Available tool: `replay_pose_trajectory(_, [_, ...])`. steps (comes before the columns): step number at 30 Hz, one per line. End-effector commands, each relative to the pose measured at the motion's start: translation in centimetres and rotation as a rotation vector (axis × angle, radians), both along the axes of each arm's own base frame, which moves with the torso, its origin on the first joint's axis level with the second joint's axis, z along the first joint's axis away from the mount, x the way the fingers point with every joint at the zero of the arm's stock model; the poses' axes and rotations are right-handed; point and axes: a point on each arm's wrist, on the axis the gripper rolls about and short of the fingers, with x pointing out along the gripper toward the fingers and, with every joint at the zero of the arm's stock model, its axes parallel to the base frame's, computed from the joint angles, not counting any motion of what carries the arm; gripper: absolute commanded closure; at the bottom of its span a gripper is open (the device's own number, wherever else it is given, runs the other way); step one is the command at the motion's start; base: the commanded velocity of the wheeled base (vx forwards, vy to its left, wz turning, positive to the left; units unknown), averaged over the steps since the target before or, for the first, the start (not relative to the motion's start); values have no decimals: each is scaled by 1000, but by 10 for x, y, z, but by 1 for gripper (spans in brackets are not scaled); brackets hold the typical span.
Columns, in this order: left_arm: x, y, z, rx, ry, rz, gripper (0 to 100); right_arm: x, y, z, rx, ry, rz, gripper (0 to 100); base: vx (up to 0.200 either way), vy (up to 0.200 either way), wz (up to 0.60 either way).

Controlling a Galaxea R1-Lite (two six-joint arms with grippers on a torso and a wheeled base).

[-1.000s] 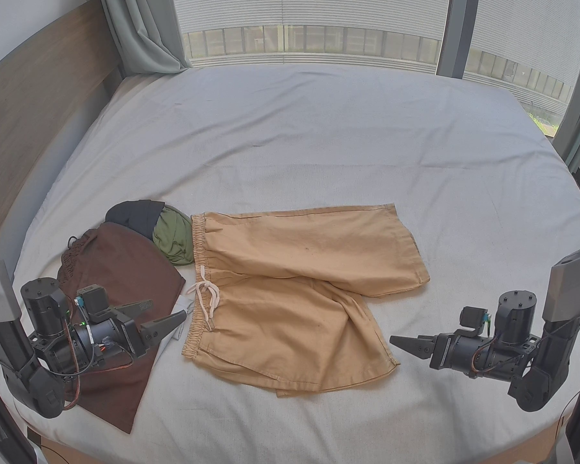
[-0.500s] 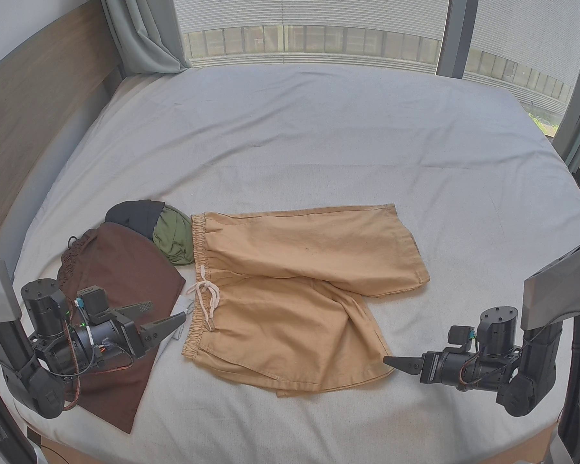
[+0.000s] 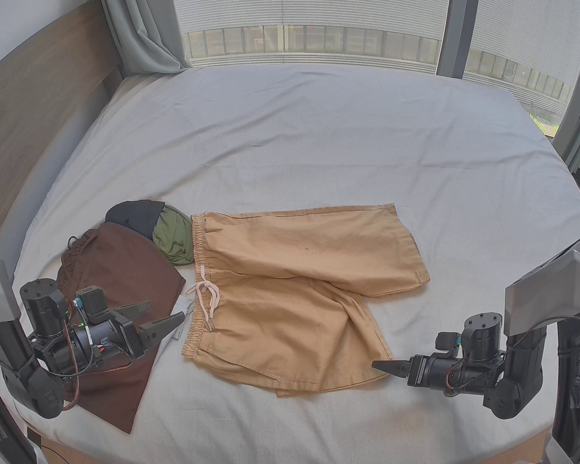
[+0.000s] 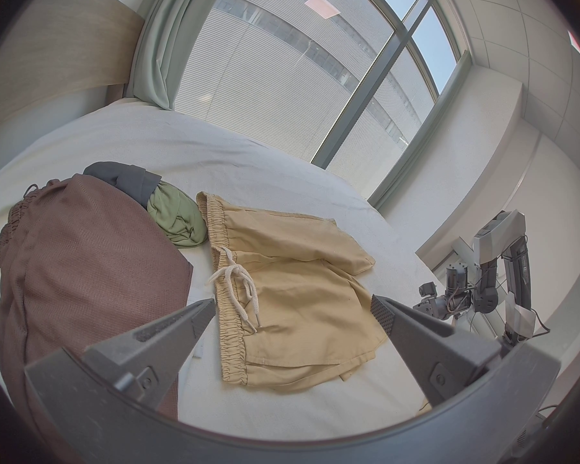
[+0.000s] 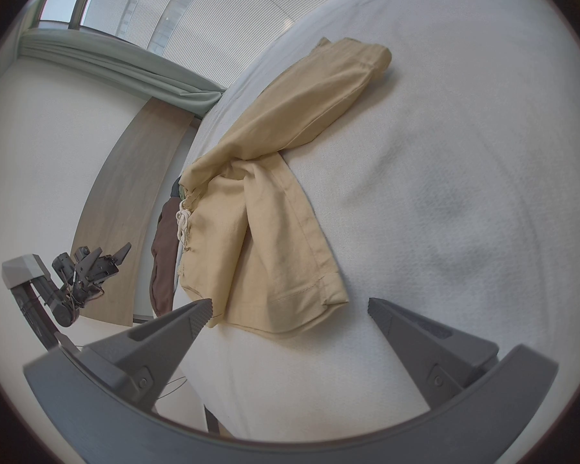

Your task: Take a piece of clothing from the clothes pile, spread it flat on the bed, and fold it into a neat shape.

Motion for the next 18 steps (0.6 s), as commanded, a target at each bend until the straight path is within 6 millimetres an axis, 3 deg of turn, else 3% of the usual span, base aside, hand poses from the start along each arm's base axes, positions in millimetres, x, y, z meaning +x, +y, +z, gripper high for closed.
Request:
replay_pose_trajectory(1, [-2,0,-1,6,1,-12,0,1,7,-3,16,13,10,0,0,0,0])
replay_pose_trajectory(13, [-2,2,-1,10,-4,-16,0,5,9,3,58,11,-15,0,0,0,0])
replay_pose_trajectory(14, [-2,2,-1,10,-2,-17,0,5,9,4,58,11,-16,100,0,0,0])
replay_pose_trajectory(18, [-2,2,-1,10,-2,-17,0,5,7,5,53,6,-26,100,0,0,0])
